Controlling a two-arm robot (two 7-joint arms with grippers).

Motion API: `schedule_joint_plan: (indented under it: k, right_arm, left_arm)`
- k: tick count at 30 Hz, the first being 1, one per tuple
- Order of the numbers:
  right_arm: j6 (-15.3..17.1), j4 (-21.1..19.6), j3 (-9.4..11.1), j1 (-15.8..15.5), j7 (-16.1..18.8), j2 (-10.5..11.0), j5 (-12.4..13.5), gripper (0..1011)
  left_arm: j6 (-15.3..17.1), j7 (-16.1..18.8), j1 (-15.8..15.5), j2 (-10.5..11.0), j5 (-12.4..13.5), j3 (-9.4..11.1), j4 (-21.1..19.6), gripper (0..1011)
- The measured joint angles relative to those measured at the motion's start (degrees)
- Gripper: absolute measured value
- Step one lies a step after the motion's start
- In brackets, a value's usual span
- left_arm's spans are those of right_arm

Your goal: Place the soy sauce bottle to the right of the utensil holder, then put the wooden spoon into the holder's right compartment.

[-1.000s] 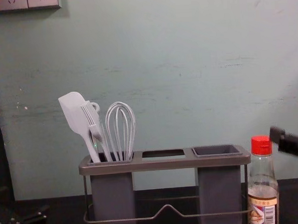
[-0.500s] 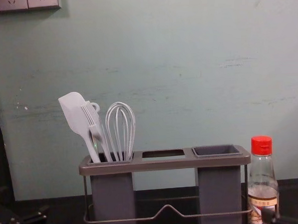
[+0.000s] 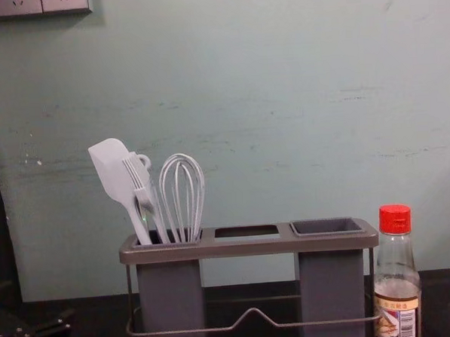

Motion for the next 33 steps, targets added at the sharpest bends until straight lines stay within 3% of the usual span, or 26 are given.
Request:
schedule_joint_plan:
  k: [13, 16, 26, 33]
  right_arm:
    - [0.2, -0.1, 0.0, 0.0, 0.0, 0.0, 0.0, 1002]
    - [3.9, -0.3, 0.0, 0.7, 0.4, 0.1, 0.9, 1002]
    - [31.1, -6.5, -2.3, 5.5, 0.1, 2.7, 0.3, 1002]
    - [43.2, -6.7, -3.2, 10.7, 2.6, 3.5, 1.5, 1002]
  left_arm:
    - [0.0, 0.0, 0.0, 0.0, 0.0, 0.0, 0.0, 1000]
    - [0.0, 0.0, 0.0, 0.0, 0.0, 0.0, 0.0, 1000]
    - [0.0, 0.0, 0.0, 0.0, 0.0, 0.0, 0.0, 1000]
    - [0.0, 0.0, 0.0, 0.0, 0.0, 0.0, 0.0, 1000]
